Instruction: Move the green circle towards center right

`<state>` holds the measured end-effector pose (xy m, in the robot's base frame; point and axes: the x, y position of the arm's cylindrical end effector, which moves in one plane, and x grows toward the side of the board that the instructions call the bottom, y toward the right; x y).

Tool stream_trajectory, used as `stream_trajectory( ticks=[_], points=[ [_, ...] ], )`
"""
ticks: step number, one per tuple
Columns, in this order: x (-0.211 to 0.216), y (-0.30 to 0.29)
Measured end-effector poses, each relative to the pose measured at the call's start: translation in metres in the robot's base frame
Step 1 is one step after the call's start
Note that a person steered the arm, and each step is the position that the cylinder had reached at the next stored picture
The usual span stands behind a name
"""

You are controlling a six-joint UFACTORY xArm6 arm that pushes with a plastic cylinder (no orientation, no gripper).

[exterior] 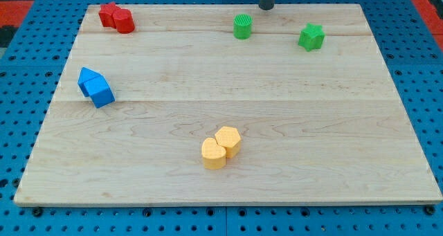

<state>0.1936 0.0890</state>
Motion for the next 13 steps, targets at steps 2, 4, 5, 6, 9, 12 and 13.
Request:
stream_trajectory(
  ticks=[2, 4, 5, 6, 9, 12, 13],
  points=[
    [-0.002, -0.001],
    [-0.002, -0.003],
    [-0.002, -0.004],
    [0.0, -0.004],
    [-0.002, -0.006],
    [-0.002, -0.015],
    [-0.001, -0.073]
  ],
)
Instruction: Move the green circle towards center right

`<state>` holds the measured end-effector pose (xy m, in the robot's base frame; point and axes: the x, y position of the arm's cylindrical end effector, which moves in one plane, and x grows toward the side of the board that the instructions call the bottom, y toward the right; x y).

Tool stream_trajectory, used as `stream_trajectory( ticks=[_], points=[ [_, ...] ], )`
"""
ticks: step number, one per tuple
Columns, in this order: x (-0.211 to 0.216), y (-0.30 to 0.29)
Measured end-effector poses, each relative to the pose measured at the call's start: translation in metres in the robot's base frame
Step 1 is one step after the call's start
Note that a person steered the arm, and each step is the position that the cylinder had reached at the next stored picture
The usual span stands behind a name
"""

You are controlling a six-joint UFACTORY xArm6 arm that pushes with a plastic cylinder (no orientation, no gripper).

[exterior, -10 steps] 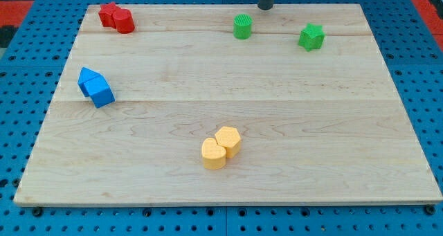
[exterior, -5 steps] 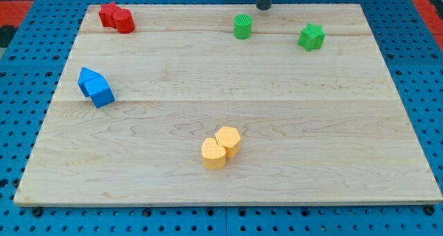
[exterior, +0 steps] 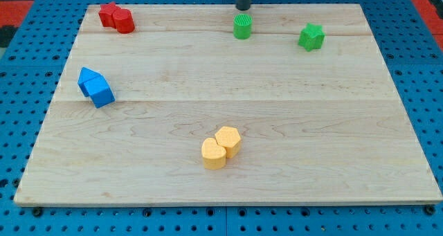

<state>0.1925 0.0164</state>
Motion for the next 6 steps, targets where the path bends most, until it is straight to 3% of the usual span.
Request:
stream_trajectory(
  ticks=[1, 2, 3, 4, 5, 6],
  points=[
    [0.036, -0.016],
    [0.086, 0.05],
    [0.141, 0.065],
    [0.184, 0.118],
    [0.19, 0.118],
    [0.146, 0.077]
  ],
)
